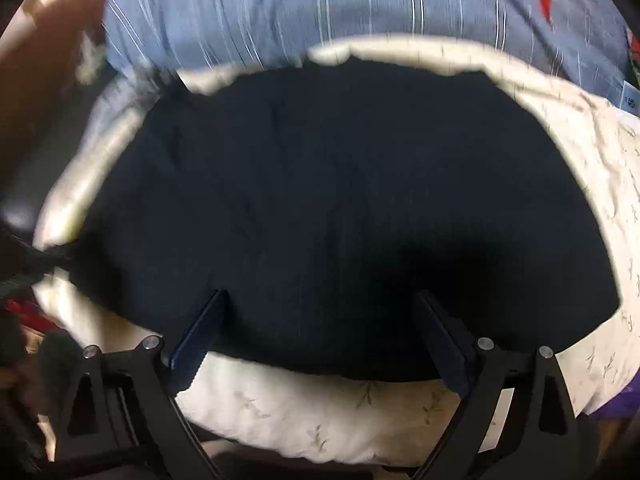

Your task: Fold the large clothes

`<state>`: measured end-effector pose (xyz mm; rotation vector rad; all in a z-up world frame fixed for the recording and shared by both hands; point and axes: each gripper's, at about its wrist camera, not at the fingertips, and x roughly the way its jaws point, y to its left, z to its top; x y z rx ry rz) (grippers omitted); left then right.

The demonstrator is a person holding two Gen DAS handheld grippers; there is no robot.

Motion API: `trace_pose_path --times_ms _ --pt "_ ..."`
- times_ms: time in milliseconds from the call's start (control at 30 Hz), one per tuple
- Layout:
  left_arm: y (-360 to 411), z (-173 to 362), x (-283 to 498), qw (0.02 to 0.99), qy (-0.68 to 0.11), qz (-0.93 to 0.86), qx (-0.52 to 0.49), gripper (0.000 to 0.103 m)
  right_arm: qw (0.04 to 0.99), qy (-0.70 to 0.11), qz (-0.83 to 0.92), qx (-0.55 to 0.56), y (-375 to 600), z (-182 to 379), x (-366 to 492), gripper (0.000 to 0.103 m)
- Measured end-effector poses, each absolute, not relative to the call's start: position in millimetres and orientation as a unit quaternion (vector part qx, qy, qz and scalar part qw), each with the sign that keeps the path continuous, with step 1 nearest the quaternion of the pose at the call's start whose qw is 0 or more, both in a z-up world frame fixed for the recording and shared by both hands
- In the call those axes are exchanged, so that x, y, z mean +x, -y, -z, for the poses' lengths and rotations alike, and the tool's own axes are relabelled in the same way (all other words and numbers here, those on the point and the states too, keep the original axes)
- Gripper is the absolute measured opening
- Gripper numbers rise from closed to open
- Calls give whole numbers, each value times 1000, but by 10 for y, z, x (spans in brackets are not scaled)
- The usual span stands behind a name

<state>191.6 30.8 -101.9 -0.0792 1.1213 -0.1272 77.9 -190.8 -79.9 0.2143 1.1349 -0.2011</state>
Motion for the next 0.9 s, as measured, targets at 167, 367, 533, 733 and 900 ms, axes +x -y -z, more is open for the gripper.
trace_pose_path --times_ms 167,367,533,733,900 --pt "-674 760 2505 843 -510 114 -128 99 892 -446 64 7 1315 293 664 94" --pt "-540 834 3480 770 -553 244 -202 100 892 -411 -6 -188 195 328 675 96" --pt "-306 1179 4016 716 -611 267 -207 100 877 -415 -56 -237 -244 543 732 96" --pt "-145 1538 4476 693 -642 255 -205 100 863 -425 -93 -257 -414 756 888 96" --pt "55 1692 4706 665 -662 283 -199 102 847 -463 -94 -244 -313 960 1132 95"
